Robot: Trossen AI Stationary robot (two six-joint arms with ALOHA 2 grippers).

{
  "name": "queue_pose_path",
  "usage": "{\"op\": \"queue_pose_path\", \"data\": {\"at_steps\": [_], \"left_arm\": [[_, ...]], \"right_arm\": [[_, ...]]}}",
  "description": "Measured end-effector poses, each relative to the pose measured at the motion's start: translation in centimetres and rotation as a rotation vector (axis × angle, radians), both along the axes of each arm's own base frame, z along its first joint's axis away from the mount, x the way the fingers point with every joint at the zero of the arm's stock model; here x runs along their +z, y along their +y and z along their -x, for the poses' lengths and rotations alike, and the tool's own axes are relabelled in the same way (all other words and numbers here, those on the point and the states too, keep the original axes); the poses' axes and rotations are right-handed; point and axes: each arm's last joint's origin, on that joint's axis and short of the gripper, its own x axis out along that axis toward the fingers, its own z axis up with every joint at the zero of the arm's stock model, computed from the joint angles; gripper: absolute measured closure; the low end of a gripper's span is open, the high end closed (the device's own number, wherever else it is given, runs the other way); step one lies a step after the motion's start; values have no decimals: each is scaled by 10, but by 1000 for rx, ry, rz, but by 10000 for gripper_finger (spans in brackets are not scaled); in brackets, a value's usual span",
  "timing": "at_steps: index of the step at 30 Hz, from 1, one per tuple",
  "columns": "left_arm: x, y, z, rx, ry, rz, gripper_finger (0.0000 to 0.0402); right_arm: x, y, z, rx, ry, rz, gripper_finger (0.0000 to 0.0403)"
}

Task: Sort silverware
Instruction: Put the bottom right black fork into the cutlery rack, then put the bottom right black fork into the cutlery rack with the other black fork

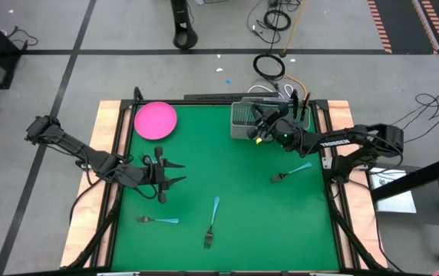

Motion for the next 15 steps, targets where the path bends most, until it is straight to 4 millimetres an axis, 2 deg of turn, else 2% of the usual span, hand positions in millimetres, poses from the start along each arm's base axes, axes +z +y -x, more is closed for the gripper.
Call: {"op": "queue_pose_path", "data": {"at_steps": [8, 15], "left_arm": [[0, 0, 0, 0, 0, -1, 240], [0, 0, 0, -1, 1, -1, 240]], "right_arm": [[7, 0, 0, -10, -33, -26, 308], [35, -5, -15, -28, 100, -127, 286]]}}
